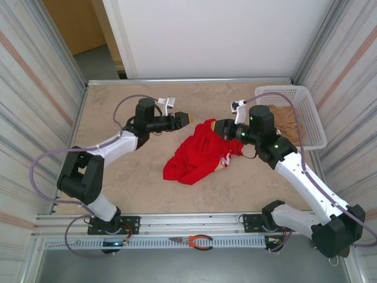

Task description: Fold the inside-out t-shirt

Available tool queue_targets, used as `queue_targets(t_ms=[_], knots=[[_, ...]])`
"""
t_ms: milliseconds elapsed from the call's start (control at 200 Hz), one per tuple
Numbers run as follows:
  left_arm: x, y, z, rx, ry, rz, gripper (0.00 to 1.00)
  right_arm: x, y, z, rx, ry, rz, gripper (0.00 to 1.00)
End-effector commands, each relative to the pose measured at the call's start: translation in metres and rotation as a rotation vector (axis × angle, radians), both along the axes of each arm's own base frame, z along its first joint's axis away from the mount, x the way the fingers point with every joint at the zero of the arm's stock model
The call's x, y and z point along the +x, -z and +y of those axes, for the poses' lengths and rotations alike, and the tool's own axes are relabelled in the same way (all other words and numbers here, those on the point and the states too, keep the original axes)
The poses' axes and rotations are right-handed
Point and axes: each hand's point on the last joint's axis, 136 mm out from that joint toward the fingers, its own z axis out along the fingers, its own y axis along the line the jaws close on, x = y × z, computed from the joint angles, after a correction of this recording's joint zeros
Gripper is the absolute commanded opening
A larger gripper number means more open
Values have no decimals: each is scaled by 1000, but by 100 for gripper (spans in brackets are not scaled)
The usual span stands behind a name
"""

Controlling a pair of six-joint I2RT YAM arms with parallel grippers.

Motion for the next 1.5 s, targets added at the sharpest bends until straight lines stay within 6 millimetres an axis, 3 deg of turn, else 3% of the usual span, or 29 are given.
queue_targets(t_ms=[0,140,301,757,772,847,907,1127,1222,1313,1453,1498], knots=[[-24,-10,3,46,-12,-71,62,-3,-5,0,52,-20,10,0],[-58,4,-12,159,-8,-125,64,-2,-2,-3,53,-10,17,0],[-77,18,-33,293,-16,-219,64,-3,0,-5,56,-3,21,0],[-39,37,-54,375,-54,-236,51,-7,-7,-7,75,1,17,0],[-39,35,-55,368,-47,-240,48,-7,-7,-8,74,4,18,0],[-40,27,-62,328,-2,-256,15,-4,-4,-11,69,19,22,0],[-45,15,-62,280,29,-272,0,1,-1,-19,64,47,25,0],[-71,-43,-36,39,138,-333,0,35,39,-65,61,197,113,0],[-86,-61,-31,-46,226,-355,0,47,60,-74,61,228,155,0],[-97,-67,-32,-79,294,-362,0,53,72,-70,71,213,190,0],[-99,-65,-38,-105,343,-337,0,51,74,-54,102,152,208,0],[-95,-60,-38,-96,336,-321,9,46,70,-46,105,123,204,0]])
